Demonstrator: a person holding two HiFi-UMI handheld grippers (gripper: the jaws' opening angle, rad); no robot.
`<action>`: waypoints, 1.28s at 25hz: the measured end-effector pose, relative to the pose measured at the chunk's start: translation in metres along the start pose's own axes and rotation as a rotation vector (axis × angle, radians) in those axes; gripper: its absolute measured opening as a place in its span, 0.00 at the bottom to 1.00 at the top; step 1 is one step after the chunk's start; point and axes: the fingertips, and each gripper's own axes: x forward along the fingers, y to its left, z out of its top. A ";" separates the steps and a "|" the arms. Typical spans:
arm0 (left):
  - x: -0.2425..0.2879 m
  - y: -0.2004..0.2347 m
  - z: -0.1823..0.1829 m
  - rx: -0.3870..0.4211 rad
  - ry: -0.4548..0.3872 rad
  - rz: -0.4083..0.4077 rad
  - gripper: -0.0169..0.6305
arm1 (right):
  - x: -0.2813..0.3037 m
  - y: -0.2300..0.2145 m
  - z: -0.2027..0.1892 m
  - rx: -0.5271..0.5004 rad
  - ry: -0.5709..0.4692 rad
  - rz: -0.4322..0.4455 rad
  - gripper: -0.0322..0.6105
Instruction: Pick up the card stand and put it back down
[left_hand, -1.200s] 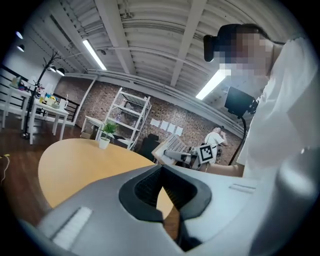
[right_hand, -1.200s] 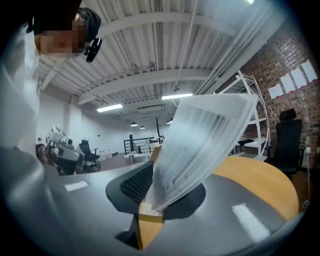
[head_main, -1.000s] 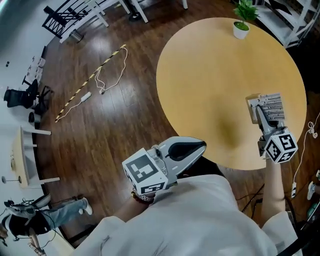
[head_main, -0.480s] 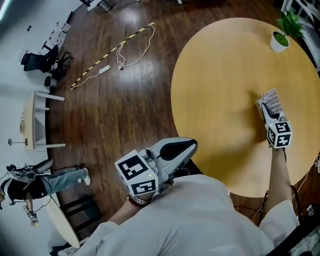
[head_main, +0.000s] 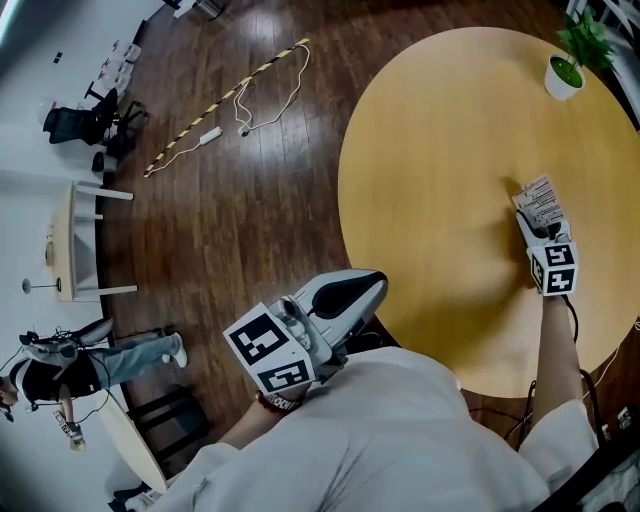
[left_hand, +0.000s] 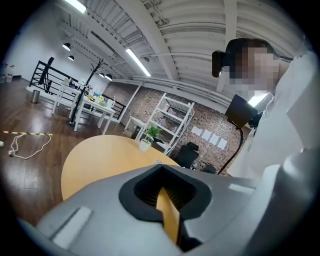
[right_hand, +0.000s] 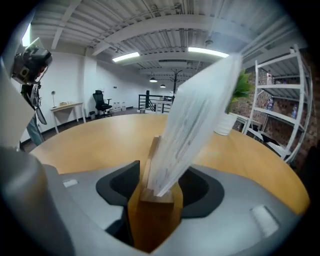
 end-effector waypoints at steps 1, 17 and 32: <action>0.001 0.000 -0.002 0.005 -0.001 -0.008 0.00 | -0.002 -0.001 -0.004 0.018 -0.005 -0.018 0.43; -0.067 -0.082 0.010 0.167 -0.059 -0.293 0.00 | -0.275 0.100 0.051 0.300 -0.346 -0.300 0.53; -0.223 -0.148 -0.110 0.139 0.098 -0.555 0.00 | -0.464 0.351 0.078 0.401 -0.502 -0.502 0.48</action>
